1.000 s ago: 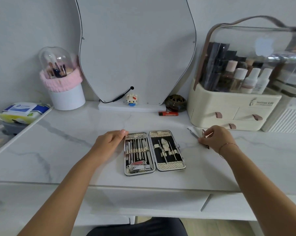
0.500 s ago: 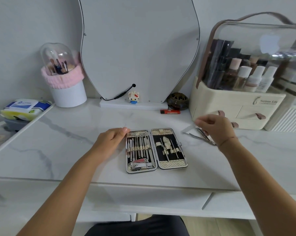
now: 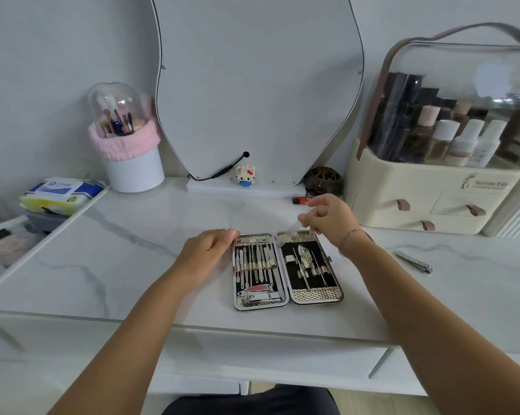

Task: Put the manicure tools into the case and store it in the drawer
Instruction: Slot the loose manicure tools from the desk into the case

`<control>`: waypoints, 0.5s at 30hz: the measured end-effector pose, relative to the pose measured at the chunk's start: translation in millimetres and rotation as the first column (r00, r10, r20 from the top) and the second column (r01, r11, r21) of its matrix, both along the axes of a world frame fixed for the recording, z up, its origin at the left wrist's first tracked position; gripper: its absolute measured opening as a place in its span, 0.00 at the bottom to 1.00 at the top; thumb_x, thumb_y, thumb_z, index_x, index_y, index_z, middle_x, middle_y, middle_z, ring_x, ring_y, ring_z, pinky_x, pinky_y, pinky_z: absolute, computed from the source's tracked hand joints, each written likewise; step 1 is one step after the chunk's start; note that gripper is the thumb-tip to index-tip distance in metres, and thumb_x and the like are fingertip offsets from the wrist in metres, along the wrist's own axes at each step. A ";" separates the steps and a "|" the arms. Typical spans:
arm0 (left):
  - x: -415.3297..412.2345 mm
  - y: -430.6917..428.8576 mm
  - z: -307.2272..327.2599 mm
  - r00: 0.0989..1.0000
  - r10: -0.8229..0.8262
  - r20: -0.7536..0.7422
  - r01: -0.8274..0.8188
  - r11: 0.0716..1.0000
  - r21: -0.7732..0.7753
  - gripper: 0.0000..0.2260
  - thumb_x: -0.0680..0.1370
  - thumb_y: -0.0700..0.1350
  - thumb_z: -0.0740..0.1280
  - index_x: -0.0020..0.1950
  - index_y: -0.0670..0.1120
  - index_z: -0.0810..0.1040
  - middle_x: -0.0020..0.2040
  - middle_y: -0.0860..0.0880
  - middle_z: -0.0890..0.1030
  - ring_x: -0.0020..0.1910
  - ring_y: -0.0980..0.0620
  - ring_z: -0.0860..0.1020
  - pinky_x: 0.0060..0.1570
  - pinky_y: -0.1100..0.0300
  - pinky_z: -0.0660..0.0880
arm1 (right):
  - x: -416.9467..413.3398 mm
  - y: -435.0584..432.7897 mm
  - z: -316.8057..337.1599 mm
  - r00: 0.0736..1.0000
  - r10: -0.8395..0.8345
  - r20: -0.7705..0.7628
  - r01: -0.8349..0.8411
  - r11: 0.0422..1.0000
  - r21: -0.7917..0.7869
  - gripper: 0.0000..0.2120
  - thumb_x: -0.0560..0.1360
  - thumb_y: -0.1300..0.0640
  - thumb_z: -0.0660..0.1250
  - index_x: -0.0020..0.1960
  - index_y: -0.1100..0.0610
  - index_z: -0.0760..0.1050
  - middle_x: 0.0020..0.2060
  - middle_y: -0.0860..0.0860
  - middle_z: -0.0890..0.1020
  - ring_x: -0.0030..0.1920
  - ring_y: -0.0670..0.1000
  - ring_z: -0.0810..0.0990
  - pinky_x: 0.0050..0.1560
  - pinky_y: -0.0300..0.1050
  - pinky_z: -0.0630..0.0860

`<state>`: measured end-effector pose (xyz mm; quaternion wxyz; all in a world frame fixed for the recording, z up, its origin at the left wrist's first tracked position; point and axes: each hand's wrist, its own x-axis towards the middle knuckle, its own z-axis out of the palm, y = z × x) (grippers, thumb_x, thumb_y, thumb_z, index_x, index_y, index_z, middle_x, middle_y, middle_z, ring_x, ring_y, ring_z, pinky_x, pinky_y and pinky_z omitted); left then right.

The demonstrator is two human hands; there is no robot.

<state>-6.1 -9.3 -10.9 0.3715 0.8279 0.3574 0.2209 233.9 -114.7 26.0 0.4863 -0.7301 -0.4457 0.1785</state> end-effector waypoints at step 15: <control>0.3 3.6 -3.1 1.000 -0.008 0.021 0.008 1.000 -0.011 0.26 0.74 0.66 0.50 0.60 0.56 0.79 0.59 0.53 0.80 0.62 0.54 0.73 0.57 0.61 0.64 | 1.2 4.4 -9.1 0.976 0.081 -0.200 -0.079 0.997 0.018 0.05 0.72 0.64 0.70 0.46 0.62 0.76 0.32 0.56 0.81 0.27 0.47 0.72 0.27 0.33 0.72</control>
